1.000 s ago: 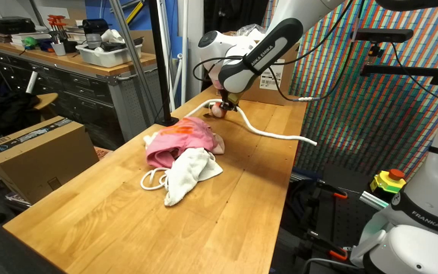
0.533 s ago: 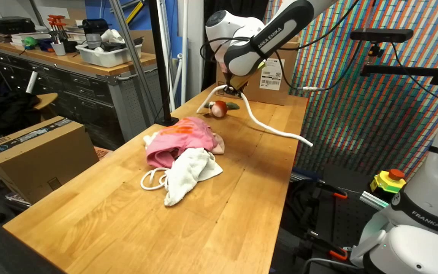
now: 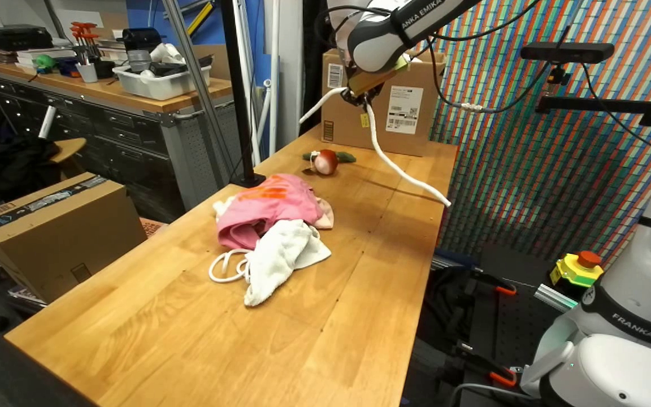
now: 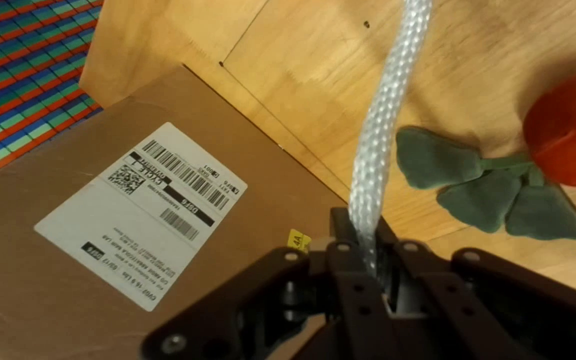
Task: Put all the items on the table separately
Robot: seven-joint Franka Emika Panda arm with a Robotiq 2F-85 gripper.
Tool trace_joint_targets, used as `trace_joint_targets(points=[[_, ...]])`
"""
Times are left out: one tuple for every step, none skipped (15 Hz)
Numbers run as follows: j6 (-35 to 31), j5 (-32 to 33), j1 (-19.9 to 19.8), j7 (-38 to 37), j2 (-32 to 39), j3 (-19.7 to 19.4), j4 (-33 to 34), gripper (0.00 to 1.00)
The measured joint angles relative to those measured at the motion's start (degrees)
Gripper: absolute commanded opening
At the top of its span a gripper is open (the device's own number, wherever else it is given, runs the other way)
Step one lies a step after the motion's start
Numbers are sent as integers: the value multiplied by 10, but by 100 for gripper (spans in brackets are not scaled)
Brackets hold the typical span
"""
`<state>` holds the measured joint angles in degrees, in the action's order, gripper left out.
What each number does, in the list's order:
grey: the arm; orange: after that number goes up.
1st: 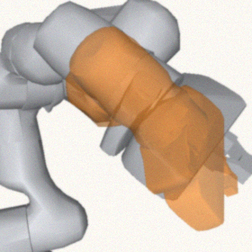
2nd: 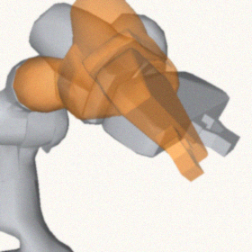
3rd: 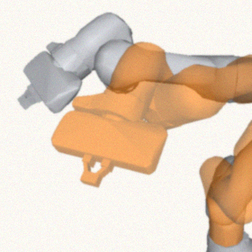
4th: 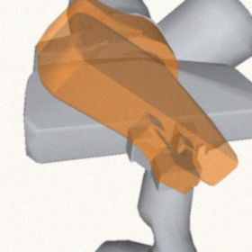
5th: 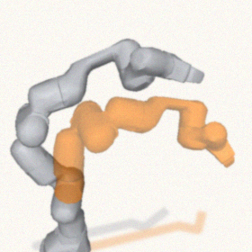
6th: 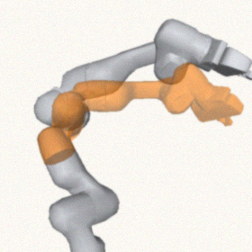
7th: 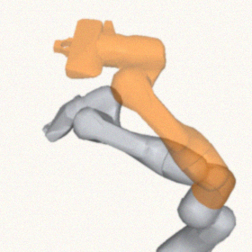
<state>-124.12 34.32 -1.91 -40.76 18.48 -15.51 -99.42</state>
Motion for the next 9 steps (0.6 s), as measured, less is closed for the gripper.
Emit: trace_joint_targets(points=[[1,0,-5,-8,-2,-2,3,8],[2,0,-10,-16,-2,-4,7,8],[2,0,-14,-26,-2,-7,9,8],[2,0,-18,-35,-2,-9,11,8],[3,1,-22,-45,-1,-13,14,8],[4,3,-26,-56,1,-16,17,8],[6,4,-29,-66,2,-20,19,8],[10,5,-33,-76,5,-23,22,8],[14,6,-35,-84,7,-26,25,8]])
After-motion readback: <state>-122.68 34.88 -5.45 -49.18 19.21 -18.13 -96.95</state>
